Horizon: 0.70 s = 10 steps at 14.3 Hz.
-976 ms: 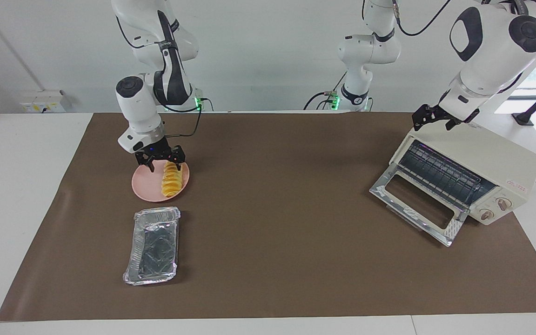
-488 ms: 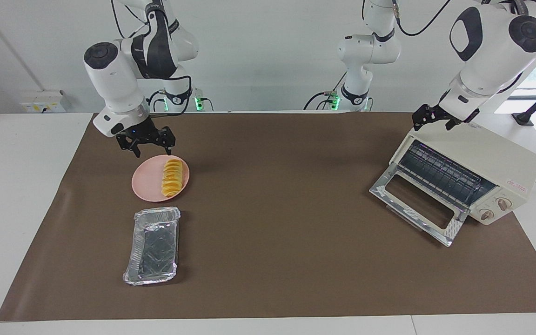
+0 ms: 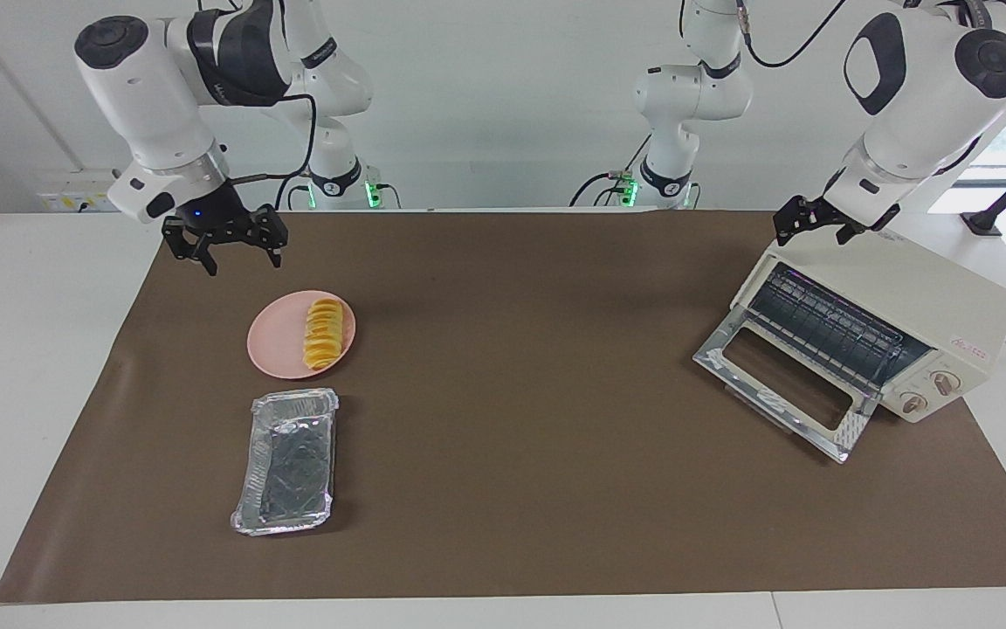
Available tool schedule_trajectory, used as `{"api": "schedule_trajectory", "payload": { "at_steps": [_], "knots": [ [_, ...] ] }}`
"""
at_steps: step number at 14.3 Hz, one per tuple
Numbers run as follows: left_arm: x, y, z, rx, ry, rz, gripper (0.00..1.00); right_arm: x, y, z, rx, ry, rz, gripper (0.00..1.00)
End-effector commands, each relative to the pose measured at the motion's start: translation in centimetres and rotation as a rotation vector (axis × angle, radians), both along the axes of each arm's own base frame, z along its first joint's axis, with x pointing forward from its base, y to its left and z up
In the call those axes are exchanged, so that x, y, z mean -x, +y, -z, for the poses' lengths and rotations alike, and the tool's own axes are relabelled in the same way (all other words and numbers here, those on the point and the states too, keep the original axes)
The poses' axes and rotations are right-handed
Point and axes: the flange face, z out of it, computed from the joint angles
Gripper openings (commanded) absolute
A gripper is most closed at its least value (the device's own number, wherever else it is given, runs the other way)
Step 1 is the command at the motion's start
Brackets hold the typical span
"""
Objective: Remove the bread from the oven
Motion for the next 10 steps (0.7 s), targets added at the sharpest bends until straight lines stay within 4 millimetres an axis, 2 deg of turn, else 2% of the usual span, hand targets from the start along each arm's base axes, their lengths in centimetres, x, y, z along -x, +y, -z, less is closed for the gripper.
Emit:
{"api": "schedule_trajectory", "payload": {
  "at_steps": [1, 5, 10],
  "knots": [
    [0.1, 0.2, -0.5, 0.000, -0.015, 0.000, 1.00, -0.1, -0.4, -2.2, 0.000, 0.026, -0.036, 1.00],
    [0.1, 0.2, -0.5, 0.001, -0.015, -0.001, 1.00, 0.5, -0.5, -5.5, 0.009, 0.089, -0.041, 1.00],
    [0.1, 0.2, -0.5, 0.000, -0.015, 0.000, 1.00, -0.1, -0.7, -6.5, 0.031, 0.080, -0.039, 1.00]
  ]
}}
